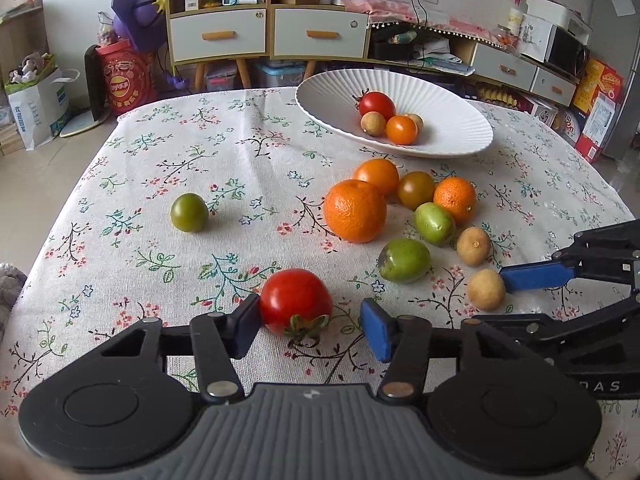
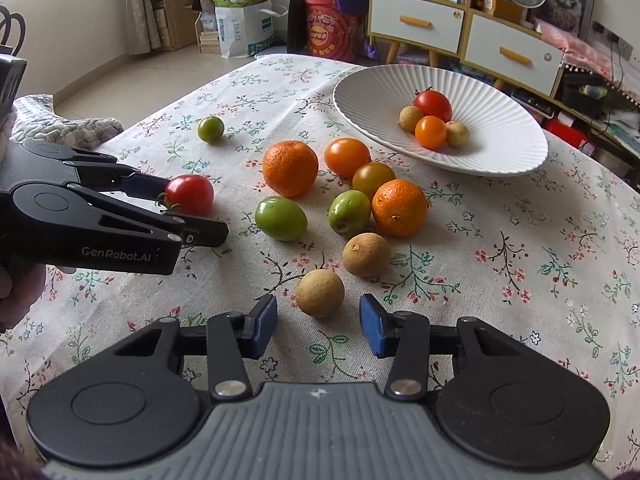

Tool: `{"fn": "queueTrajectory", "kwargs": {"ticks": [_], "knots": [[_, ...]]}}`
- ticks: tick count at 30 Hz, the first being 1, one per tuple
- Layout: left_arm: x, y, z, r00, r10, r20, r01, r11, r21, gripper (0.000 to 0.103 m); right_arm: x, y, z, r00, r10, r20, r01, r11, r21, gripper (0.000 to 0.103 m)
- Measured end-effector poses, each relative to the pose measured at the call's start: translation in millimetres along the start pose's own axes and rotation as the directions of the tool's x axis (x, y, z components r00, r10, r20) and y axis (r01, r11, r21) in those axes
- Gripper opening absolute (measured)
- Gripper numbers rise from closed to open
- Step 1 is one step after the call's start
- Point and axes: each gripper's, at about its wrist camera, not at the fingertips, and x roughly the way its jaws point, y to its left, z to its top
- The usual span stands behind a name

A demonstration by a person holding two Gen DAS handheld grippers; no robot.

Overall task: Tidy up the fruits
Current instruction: 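Grasp a red tomato with the left tool while the right tool grasps a brown fruit, lift toward bowl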

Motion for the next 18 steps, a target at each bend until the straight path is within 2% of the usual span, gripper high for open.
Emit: {"fn": "queueTrajectory", "kwargs": {"ticks": [6, 10, 14, 18], "knots": [[-0.6, 2.3, 1.5, 1.0, 0.008, 0.001, -0.008, 1.0, -0.009, 0.045, 0.3, -0.6, 2.5, 1.0, 0.007, 0.005, -0.007, 1.0, 0.009, 0.037], [-0.5, 3.3, 2.3, 1.0, 0.014, 0.002, -0.014, 1.0, -0.011, 0.037, 0.5, -0.6, 3.5, 1.0, 0.01, 0.007, -0.01, 1.0, 0.012, 0.031], [-1.0, 3.9, 2.8, 1.0, 0.013, 0.001, -0.013, 1.0, -0.013, 0.037, 0.6, -0.8, 4.7, 1.0, 0.01, 0.01, -0.01, 1.0, 0.012, 0.024], [-1.6, 3.7, 3.3, 1.0, 0.007, -0.001, -0.007, 1.0, -0.009, 0.037, 0.3, -1.7, 5.5, 1.0, 0.02, 0.01, -0.02, 1.0, 0.019, 0.023]]}}
